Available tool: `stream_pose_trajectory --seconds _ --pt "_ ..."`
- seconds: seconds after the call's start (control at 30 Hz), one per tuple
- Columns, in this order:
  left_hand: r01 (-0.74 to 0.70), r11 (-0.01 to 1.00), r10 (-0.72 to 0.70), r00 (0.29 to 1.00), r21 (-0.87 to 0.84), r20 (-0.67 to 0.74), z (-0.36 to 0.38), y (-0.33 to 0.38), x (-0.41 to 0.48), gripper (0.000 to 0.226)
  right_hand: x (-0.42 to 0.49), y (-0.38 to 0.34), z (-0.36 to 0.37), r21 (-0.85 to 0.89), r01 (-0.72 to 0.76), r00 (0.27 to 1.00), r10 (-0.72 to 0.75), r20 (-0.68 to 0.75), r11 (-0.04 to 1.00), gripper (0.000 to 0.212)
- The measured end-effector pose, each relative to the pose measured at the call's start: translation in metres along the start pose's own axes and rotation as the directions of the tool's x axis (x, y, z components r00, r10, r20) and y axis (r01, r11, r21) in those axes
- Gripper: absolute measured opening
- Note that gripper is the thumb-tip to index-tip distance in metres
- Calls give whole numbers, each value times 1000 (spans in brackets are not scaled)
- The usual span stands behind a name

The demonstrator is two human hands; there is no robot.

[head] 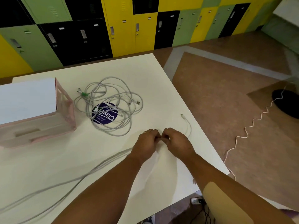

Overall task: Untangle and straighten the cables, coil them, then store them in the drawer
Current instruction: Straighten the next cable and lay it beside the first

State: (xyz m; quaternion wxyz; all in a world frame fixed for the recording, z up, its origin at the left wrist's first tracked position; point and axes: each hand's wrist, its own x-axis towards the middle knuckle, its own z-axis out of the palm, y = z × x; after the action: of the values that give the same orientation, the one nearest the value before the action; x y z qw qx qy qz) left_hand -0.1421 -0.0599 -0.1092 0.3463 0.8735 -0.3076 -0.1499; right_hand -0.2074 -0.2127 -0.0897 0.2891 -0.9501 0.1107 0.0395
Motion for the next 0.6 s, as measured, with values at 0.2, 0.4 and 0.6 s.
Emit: stream_pose_trajectory --seconds 0.2,0.4,0.6 --pt "15 998 -15 1000 -55 -5 7 -7 -8 5 -8 12 1 -95 50 994 -40 100 994 22" --pt "39 999 -39 999 -5 14 6 -7 -11 4 -14 17 -13 -288 29 993 6 120 957 29" --pt "0 998 -1 1000 68 23 4 0 -9 11 -24 22 -22 -307 -90 984 132 118 947 31"
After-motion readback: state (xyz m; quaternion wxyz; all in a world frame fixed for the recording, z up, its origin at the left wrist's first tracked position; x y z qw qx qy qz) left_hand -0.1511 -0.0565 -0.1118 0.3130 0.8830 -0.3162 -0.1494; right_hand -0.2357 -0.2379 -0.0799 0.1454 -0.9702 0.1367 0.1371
